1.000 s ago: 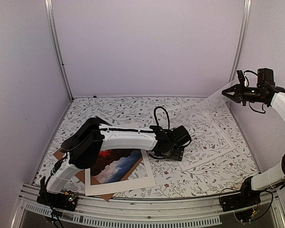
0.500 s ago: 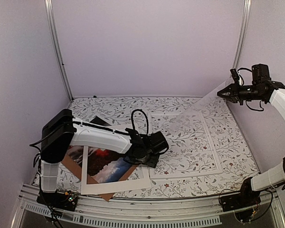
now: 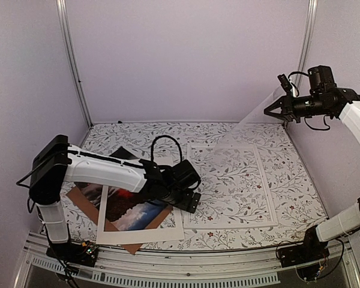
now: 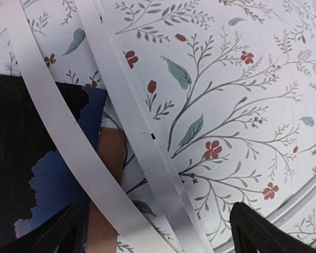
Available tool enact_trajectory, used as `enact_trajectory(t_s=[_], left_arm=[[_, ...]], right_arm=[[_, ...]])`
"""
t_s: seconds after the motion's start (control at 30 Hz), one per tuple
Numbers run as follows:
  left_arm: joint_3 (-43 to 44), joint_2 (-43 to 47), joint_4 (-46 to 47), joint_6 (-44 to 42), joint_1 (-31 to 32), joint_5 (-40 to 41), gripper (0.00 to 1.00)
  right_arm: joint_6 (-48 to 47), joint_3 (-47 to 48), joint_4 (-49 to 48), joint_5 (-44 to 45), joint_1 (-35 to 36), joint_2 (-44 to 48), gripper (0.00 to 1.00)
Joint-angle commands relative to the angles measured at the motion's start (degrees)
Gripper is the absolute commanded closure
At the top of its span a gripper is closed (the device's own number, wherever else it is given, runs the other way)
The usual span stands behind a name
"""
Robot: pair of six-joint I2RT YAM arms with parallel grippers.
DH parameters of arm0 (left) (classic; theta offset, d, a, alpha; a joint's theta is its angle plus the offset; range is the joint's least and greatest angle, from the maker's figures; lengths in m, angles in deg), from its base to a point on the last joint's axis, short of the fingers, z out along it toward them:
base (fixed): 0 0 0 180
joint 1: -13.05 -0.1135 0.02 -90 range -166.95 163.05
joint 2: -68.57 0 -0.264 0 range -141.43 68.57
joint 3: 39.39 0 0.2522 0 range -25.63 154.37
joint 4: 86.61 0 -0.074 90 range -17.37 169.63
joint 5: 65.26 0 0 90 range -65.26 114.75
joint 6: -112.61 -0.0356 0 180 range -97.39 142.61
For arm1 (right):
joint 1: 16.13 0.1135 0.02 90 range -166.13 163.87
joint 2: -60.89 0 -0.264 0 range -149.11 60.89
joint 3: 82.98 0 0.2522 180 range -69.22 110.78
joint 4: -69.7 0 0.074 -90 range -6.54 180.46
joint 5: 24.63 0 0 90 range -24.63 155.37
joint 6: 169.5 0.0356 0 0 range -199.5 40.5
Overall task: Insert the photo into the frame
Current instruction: Move the frame body to the center of the board, then place the glass panel at the frame body.
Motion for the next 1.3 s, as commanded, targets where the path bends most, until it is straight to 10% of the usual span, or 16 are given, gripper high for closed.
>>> enact_trajectory(t_s=[0.0,0.3,0.8,1.27], left_arm=[[-3.46,8.78,3.94,-0.38,-1.39,0.21,0.0],[-6.78,21.31,-17.4,11.9,-4.0,18.6,0.0],[-12.24,33.06,-18.0,10.32,-11.87,21.52,0.0],[-10.07,26.84,-12.9,5.21,-11.45,17.85,0.01]], right_arm=[[-1.26,6.95,2.58,3.37,5.21,-2.69,1.0],[0.15,15.61,2.45,0.41,16.27,-6.69,1.0],[9.23,-31.72,-15.55,2.23,11.23,0.67,1.0],[9.59,-39.5,-16.16,14.17,8.07,-1.1,1.0]])
